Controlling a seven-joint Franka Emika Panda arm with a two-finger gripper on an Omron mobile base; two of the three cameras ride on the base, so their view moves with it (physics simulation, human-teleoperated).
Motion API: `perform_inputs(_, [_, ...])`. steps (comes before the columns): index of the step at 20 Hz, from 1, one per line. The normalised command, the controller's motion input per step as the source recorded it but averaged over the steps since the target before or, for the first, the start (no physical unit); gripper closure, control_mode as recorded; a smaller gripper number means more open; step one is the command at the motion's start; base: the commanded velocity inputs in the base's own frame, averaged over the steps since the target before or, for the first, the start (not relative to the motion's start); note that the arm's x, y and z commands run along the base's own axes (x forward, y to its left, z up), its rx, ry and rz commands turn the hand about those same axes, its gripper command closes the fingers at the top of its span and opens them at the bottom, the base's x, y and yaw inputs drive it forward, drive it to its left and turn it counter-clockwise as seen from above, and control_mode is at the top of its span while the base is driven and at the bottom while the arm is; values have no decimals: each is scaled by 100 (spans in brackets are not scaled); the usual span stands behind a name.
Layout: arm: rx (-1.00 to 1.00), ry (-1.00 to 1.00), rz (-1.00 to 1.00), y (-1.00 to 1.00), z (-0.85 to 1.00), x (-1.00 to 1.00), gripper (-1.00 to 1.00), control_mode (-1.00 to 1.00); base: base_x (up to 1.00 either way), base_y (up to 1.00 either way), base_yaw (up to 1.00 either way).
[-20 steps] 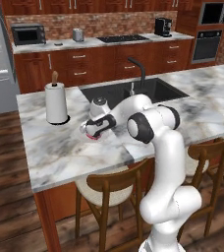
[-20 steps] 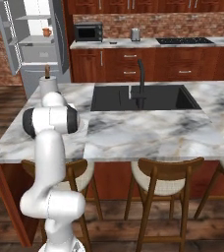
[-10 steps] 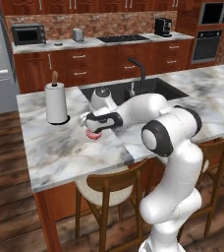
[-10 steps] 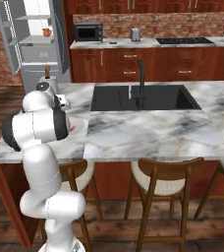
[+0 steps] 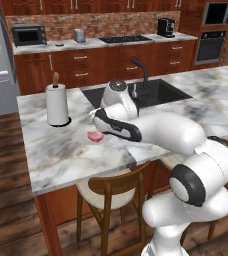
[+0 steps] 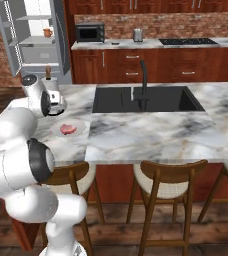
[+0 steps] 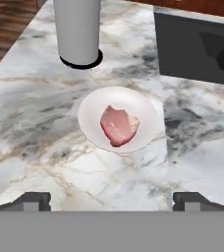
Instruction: Take the steak from the fridge and place it on the digital scale on the counter by the fridge. Wait a few seconds for a reading, then move it to the plate on the dining counter.
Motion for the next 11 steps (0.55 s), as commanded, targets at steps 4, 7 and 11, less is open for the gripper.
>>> perform_inputs(4, [0,12,-18,-32,55,-100,-100,-100,0,0,0])
perform_inputs(7, [0,16,-17,-42,18,-100,-100,-100,0,0,0])
perform_inputs(11, [0,7,-16,-57,0,-100,-100,-100,0,0,0])
